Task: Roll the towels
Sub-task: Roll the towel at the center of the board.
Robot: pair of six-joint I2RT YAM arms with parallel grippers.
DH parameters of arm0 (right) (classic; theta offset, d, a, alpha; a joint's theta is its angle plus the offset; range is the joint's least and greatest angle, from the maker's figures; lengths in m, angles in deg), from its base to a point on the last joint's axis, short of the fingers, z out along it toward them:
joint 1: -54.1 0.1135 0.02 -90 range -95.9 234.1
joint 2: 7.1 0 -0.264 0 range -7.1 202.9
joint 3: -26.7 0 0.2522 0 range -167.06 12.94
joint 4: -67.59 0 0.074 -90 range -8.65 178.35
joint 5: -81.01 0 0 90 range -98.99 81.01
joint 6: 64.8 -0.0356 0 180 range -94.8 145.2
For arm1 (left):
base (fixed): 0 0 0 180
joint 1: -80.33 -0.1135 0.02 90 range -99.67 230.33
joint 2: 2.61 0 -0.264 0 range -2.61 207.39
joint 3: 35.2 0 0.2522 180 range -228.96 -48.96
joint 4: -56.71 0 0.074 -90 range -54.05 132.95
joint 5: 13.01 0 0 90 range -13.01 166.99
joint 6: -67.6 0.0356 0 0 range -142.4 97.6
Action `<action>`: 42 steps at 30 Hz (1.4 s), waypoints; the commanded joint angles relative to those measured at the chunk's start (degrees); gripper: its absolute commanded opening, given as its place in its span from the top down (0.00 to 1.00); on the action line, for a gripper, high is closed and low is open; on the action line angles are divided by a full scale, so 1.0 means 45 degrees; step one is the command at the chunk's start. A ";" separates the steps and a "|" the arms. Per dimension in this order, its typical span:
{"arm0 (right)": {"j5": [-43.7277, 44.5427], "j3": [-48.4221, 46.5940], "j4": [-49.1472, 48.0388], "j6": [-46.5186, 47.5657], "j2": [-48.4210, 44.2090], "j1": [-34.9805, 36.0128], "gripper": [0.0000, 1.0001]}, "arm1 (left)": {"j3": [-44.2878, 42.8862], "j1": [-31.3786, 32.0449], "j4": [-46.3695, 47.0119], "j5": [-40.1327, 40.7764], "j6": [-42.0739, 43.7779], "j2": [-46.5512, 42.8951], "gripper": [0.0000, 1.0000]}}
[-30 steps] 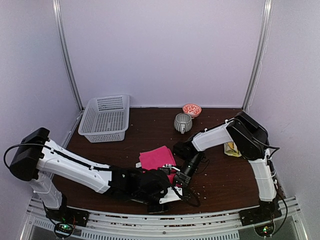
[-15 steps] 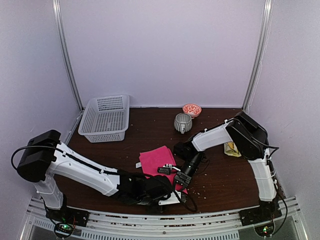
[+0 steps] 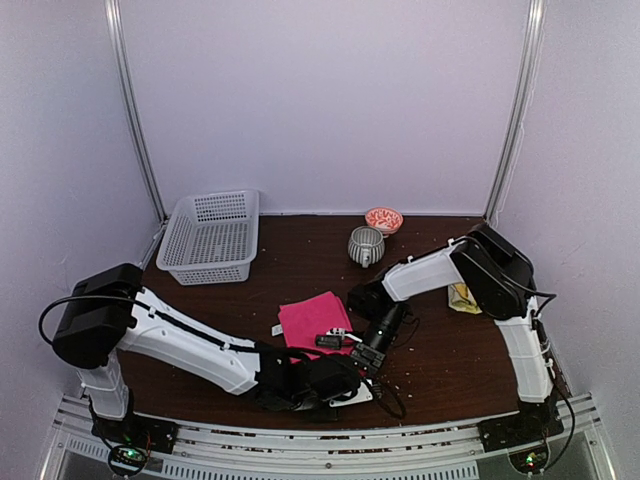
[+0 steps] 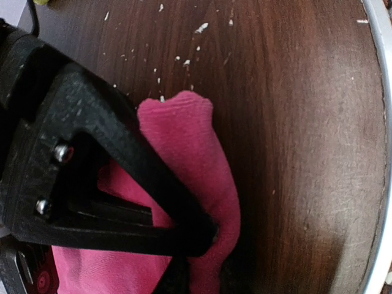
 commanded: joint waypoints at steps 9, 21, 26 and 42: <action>0.1729 -0.1890 0.2507 0.1895 -0.3389 -0.1935 0.70 | 0.0100 -0.0425 -0.0649 -0.2953 -0.0444 0.0157 0.99; 0.3239 0.1422 -0.3160 -0.0386 -1.3144 -0.4196 0.57 | -0.0012 -0.4894 0.1473 -1.4423 -0.4111 0.0907 0.99; 0.3458 0.2641 -0.1056 0.2100 -1.3002 -0.3181 0.63 | 0.0372 -0.5558 0.2729 -1.5738 -0.5334 0.1351 0.98; 1.2373 0.6980 -0.7393 0.1779 -1.0605 0.3907 0.59 | 0.2074 -0.5770 0.6408 -1.5692 -0.8849 0.1450 0.98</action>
